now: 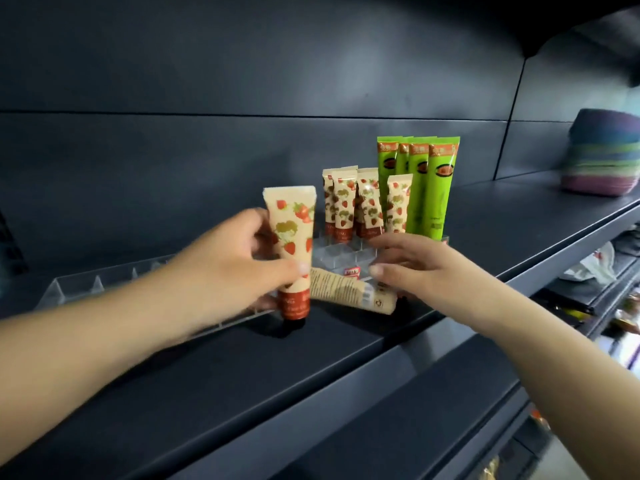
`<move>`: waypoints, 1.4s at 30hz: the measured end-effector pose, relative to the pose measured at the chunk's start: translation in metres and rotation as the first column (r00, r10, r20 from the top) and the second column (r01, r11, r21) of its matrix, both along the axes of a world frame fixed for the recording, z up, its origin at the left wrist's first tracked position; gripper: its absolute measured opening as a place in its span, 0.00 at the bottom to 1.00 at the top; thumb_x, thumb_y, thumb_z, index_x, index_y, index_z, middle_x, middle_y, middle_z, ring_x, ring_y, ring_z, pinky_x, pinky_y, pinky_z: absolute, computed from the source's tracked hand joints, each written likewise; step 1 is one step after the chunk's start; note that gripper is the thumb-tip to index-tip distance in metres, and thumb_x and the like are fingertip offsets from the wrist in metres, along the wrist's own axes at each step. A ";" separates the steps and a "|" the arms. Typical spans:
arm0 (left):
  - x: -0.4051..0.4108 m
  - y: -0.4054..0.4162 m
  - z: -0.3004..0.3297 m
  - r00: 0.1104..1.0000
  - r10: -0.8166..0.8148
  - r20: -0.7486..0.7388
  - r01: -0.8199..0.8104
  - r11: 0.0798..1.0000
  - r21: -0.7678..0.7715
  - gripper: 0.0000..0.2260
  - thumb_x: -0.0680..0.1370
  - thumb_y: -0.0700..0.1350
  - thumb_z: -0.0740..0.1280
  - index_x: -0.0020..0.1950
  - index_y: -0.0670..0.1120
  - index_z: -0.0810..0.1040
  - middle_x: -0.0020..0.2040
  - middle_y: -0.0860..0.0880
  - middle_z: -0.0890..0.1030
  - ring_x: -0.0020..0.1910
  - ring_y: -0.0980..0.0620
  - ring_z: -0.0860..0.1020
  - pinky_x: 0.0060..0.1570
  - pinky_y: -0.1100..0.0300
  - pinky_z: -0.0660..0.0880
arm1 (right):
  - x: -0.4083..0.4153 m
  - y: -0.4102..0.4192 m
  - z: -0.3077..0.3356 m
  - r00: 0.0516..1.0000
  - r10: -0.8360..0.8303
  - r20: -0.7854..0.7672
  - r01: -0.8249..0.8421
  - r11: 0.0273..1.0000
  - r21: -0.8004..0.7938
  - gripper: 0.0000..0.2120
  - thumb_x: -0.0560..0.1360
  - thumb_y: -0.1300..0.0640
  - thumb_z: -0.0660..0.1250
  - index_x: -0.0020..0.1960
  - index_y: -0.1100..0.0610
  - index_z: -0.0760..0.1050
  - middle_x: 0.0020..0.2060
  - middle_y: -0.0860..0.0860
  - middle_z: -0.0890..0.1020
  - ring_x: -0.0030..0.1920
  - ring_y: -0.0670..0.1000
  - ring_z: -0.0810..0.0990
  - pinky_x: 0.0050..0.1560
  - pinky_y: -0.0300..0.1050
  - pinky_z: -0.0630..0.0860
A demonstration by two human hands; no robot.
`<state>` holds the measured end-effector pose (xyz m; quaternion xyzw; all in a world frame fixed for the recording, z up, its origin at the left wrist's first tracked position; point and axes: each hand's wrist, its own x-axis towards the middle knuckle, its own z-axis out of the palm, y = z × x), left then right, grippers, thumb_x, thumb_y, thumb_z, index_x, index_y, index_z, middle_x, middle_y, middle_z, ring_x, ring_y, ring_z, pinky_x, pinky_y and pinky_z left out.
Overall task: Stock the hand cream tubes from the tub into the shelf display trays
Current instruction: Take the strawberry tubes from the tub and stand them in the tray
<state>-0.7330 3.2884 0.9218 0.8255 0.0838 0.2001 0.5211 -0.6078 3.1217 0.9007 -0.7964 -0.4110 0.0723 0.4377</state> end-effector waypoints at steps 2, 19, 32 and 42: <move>-0.008 0.009 0.003 1.000 0.017 -0.009 -0.017 1.000 -0.012 0.11 0.72 0.39 0.69 0.49 0.52 0.73 0.46 0.51 0.82 0.41 0.53 0.83 0.38 0.59 0.81 | -0.002 0.000 0.005 0.995 -0.010 0.100 0.018 0.997 -0.076 0.17 0.71 0.50 0.67 0.59 0.49 0.73 0.48 0.43 0.78 0.50 0.44 0.77 0.53 0.36 0.73; -0.019 0.014 -0.001 0.996 -0.013 -0.084 0.006 0.997 -0.083 0.11 0.73 0.37 0.66 0.52 0.50 0.72 0.48 0.45 0.81 0.44 0.50 0.82 0.36 0.57 0.81 | -0.017 0.025 0.008 0.787 0.167 0.594 0.094 0.919 -0.383 0.16 0.75 0.54 0.64 0.61 0.57 0.76 0.54 0.52 0.81 0.54 0.51 0.78 0.51 0.34 0.70; 0.001 0.009 0.014 0.998 -0.010 -0.058 0.003 0.994 -0.108 0.05 0.76 0.41 0.65 0.50 0.49 0.74 0.49 0.47 0.80 0.39 0.54 0.81 0.33 0.58 0.81 | 0.003 -0.007 0.017 0.926 0.040 -0.376 0.040 0.978 0.203 0.10 0.76 0.67 0.59 0.43 0.57 0.77 0.39 0.54 0.83 0.39 0.50 0.81 0.45 0.44 0.80; 0.087 0.002 0.036 0.990 0.082 0.118 -0.076 0.996 -0.053 0.05 0.75 0.41 0.67 0.45 0.51 0.73 0.49 0.53 0.78 0.47 0.55 0.78 0.41 0.59 0.79 | 0.027 -0.004 0.009 0.892 0.016 -0.452 0.290 0.746 0.600 0.11 0.77 0.67 0.57 0.45 0.56 0.76 0.35 0.48 0.83 0.35 0.47 0.83 0.38 0.45 0.80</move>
